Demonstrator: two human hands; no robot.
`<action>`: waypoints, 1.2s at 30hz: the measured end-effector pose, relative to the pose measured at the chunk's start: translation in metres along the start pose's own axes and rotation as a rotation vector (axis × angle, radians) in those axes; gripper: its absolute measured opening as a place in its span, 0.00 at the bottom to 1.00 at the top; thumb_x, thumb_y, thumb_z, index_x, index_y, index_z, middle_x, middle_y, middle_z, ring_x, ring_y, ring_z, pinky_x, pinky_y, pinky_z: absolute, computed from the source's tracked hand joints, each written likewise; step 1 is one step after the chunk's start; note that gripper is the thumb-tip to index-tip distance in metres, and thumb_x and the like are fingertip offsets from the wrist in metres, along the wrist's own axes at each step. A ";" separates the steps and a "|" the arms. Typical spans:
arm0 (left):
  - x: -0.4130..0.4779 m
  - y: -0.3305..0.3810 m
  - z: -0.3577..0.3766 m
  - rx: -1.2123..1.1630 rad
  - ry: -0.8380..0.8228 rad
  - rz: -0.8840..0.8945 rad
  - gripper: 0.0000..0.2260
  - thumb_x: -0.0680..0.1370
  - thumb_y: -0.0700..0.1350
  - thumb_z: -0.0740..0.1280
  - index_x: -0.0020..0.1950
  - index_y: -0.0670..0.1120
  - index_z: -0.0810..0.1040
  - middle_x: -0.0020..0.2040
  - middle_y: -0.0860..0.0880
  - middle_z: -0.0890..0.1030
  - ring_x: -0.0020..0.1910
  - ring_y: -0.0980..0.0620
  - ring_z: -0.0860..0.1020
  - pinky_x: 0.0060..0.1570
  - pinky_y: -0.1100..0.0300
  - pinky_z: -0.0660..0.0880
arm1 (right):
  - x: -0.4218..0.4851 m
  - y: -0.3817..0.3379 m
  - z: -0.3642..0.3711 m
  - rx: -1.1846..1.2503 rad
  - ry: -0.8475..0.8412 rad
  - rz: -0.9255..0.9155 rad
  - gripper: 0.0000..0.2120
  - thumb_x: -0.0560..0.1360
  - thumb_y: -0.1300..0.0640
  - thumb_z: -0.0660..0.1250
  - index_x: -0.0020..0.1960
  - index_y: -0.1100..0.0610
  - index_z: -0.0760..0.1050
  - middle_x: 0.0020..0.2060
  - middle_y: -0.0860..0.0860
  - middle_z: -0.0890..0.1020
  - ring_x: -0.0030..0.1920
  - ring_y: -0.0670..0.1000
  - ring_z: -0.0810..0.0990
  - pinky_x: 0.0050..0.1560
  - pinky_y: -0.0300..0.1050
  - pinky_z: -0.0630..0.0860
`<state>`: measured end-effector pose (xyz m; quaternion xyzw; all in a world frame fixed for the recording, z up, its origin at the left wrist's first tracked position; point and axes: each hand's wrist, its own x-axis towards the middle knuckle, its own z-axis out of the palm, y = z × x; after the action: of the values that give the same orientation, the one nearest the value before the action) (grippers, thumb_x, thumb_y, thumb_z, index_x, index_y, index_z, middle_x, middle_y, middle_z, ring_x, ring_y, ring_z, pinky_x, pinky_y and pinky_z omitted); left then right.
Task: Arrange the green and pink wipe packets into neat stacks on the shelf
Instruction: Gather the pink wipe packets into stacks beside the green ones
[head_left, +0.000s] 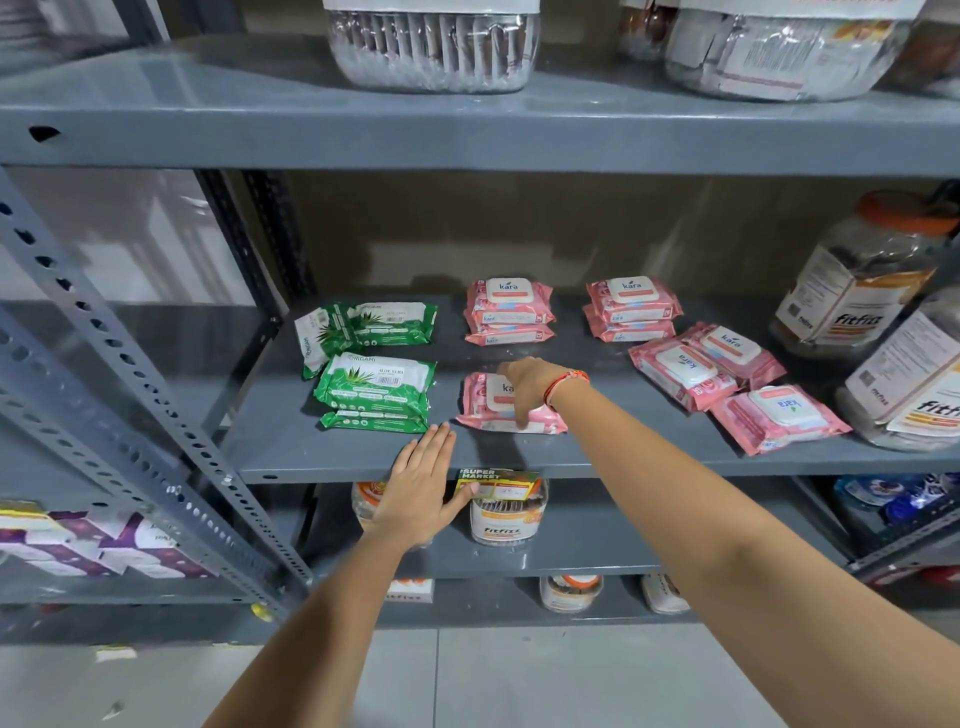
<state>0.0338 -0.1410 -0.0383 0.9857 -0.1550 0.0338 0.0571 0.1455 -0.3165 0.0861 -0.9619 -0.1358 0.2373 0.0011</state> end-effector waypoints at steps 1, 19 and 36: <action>0.000 0.000 0.000 0.000 0.003 -0.001 0.39 0.73 0.68 0.39 0.75 0.43 0.45 0.77 0.46 0.47 0.76 0.50 0.44 0.72 0.54 0.40 | -0.001 0.001 -0.001 -0.032 -0.013 -0.034 0.45 0.67 0.60 0.76 0.76 0.57 0.55 0.72 0.57 0.66 0.71 0.60 0.66 0.66 0.53 0.69; 0.001 0.000 0.002 -0.014 -0.010 -0.014 0.39 0.73 0.69 0.38 0.75 0.44 0.43 0.77 0.47 0.45 0.75 0.51 0.43 0.71 0.55 0.38 | -0.006 0.010 0.002 -0.071 0.028 -0.035 0.43 0.68 0.63 0.74 0.76 0.51 0.57 0.71 0.54 0.68 0.70 0.59 0.68 0.65 0.54 0.71; 0.000 0.002 -0.005 -0.022 -0.015 -0.005 0.38 0.74 0.67 0.41 0.75 0.43 0.45 0.77 0.46 0.46 0.76 0.50 0.44 0.72 0.54 0.41 | -0.003 0.021 0.012 -0.004 0.084 -0.041 0.43 0.67 0.57 0.76 0.75 0.54 0.58 0.70 0.55 0.70 0.69 0.58 0.69 0.67 0.56 0.70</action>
<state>0.0328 -0.1428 -0.0334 0.9856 -0.1531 0.0245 0.0667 0.1430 -0.3379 0.0755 -0.9681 -0.1556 0.1964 0.0098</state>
